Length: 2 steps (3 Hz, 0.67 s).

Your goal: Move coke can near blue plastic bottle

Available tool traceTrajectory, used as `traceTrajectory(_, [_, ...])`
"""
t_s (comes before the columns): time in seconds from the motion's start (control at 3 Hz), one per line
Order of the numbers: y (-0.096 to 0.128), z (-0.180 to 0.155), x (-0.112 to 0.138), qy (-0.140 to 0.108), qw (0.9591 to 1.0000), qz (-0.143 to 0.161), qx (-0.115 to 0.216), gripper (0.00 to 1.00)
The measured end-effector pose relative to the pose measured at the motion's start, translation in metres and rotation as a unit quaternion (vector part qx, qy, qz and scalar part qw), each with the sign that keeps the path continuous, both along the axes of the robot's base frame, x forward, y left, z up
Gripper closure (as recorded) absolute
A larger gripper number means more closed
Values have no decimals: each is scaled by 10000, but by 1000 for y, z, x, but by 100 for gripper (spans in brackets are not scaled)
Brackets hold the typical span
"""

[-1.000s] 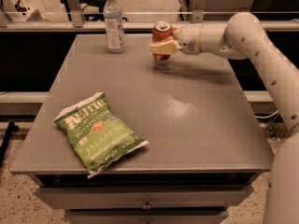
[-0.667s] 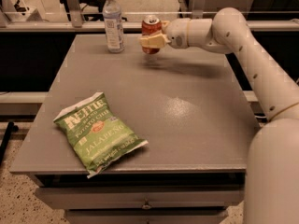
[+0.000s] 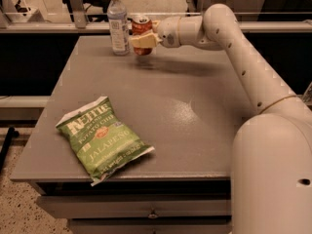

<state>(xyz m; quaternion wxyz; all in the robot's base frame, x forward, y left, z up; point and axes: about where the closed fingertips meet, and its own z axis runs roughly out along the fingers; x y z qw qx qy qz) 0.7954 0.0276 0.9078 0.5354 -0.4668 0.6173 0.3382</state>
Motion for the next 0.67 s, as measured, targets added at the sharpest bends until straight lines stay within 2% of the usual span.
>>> traceTrajectory(0.33, [15,-2,3,85,9999,104,-53,75])
traceTrajectory(0.67, [21,-4,5,124,9998,135,-55,53])
